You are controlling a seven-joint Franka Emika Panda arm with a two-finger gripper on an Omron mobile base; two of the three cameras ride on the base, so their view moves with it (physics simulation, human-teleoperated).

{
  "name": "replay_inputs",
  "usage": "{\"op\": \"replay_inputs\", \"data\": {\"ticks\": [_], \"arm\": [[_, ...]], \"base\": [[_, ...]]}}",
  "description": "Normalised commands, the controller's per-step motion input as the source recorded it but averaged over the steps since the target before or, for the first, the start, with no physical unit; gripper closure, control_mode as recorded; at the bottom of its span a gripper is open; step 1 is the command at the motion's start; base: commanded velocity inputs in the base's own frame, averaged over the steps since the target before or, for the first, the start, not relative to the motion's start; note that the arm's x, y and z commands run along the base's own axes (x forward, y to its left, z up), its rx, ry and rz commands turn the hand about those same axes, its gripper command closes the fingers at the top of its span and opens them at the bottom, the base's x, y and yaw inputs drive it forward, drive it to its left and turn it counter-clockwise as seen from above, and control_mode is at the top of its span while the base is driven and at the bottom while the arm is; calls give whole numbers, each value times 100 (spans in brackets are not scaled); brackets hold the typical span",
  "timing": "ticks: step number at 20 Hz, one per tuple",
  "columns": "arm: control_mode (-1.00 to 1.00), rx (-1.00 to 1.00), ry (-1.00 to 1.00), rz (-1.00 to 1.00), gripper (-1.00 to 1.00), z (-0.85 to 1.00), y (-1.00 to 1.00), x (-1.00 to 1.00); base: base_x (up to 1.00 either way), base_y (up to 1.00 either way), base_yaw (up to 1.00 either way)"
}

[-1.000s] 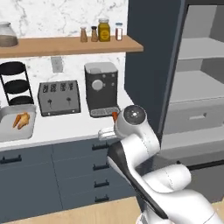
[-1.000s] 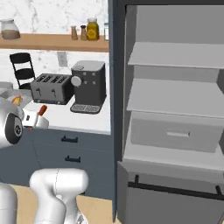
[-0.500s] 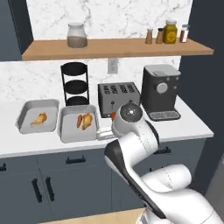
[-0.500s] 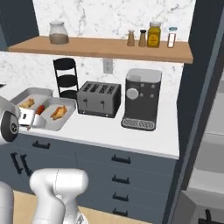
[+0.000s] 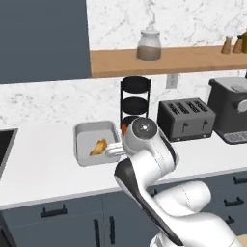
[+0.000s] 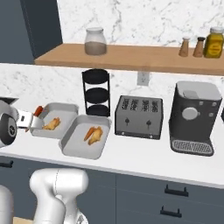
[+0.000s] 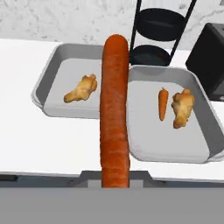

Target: Place one carrot and one chicken drumstick in each tupperware on the nearby counter, to pack two identical lunches.

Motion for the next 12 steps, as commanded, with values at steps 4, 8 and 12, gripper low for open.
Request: {"op": "replay_inputs", "data": {"ticks": [4, 8, 12], "arm": [[100, 0, 0, 0, 100, 0, 0, 0], [-100, 0, 6, 0, 100, -47, -36, 100], [-100, 0, 11, 1, 100, -66, -53, 100]], "base": [[91, 59, -20], [0, 0, 0], [0, 0, 0]]}}
